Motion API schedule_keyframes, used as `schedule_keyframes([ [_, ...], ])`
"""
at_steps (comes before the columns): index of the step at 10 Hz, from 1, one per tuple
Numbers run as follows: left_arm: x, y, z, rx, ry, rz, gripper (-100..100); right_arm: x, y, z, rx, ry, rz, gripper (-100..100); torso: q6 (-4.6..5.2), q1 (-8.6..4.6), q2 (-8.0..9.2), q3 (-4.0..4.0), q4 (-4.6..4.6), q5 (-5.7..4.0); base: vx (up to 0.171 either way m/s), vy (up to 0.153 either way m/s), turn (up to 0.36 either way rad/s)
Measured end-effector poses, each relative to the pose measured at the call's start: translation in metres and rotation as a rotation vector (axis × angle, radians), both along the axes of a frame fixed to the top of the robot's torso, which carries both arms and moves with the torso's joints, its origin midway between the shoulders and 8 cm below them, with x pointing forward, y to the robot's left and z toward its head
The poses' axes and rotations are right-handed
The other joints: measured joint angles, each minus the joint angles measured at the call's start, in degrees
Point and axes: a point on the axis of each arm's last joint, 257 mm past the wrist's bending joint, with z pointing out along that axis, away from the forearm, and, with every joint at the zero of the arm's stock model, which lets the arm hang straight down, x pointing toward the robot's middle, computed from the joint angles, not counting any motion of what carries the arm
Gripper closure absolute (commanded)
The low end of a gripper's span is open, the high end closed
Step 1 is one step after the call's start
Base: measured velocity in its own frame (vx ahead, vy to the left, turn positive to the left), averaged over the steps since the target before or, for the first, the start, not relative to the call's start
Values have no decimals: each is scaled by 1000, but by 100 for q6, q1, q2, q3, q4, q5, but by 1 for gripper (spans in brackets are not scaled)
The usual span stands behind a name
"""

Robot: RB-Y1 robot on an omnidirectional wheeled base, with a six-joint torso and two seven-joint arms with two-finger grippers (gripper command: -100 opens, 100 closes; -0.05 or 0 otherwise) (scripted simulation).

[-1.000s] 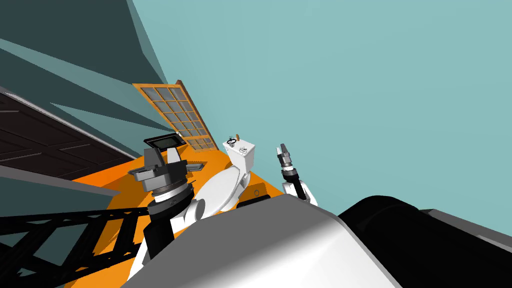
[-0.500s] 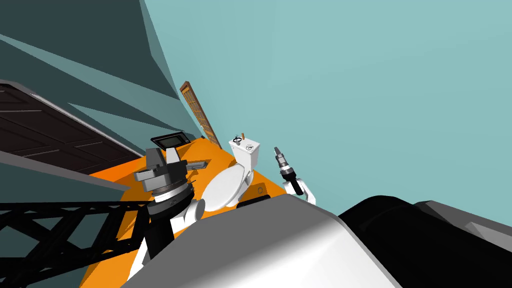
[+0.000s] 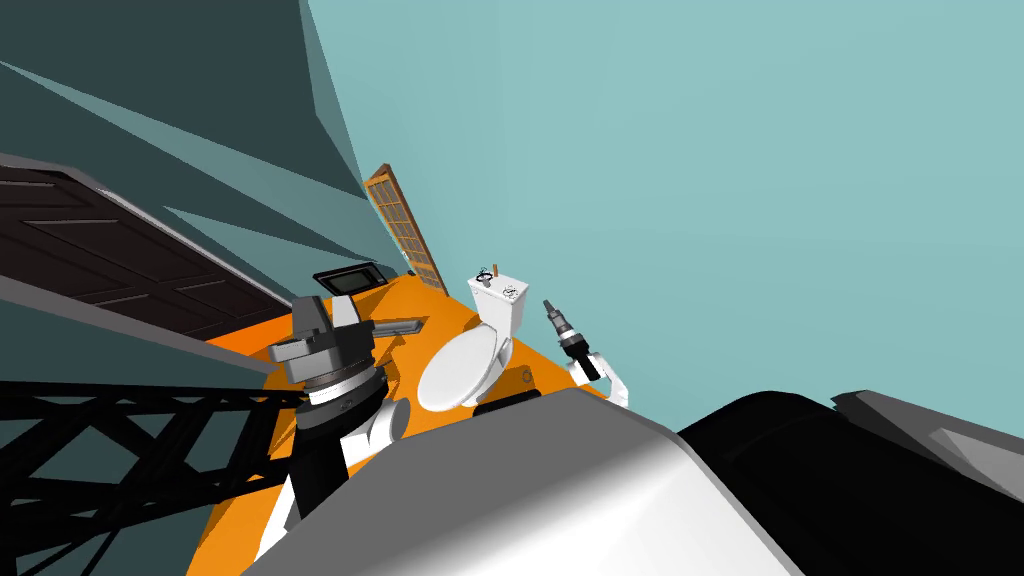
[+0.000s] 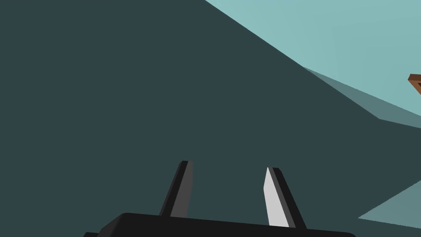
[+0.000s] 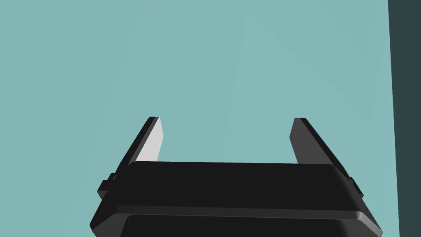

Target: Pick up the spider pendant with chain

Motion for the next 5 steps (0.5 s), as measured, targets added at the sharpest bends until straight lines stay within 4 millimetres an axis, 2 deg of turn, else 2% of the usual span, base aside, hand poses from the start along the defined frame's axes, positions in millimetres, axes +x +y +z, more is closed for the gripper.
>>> schedule_keyframes([
  [1,0,0,0,0,0,0,0,4,-1,-13,-46,28,-12,-100,-1,-4,5,2,1,-2,-45,95,11],
  [5,0,0,0,0,0,0,0,22,-16,-40,-192,109,-55,-100,-1,-12,-9,-5,-2,-4,-31,106,22],
])
